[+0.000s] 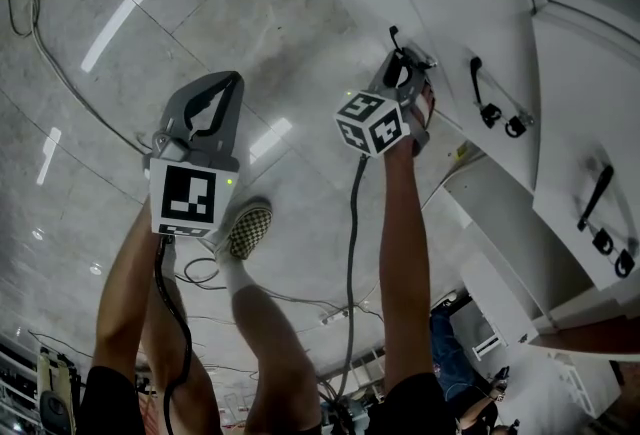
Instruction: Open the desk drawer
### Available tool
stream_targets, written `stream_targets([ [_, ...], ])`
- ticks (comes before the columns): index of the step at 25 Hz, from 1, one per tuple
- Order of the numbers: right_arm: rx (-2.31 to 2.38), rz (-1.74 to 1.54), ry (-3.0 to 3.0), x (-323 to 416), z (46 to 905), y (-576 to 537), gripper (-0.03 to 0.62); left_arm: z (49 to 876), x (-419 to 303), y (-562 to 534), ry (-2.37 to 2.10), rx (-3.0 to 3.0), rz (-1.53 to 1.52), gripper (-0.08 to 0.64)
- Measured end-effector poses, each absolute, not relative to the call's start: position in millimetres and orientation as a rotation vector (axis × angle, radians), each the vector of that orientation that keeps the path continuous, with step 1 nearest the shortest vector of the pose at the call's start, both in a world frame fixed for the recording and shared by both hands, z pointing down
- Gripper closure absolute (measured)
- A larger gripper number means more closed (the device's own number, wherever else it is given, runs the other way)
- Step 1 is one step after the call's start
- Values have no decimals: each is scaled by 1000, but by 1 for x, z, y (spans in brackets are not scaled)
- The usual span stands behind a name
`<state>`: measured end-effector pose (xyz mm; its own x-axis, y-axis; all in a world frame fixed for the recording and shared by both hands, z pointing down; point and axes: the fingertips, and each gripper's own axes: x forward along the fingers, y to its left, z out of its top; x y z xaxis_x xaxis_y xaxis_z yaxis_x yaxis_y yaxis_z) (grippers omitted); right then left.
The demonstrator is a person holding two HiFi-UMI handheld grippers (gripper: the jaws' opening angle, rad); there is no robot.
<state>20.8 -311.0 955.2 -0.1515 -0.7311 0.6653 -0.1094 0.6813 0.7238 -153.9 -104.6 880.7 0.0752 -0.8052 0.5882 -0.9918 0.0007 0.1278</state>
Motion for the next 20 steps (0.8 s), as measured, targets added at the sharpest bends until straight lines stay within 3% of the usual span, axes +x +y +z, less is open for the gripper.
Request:
stream_targets([
  [20,661,-663,-1612,24,955,-290,573,882,-143,-89,-1734,1877,494,549],
])
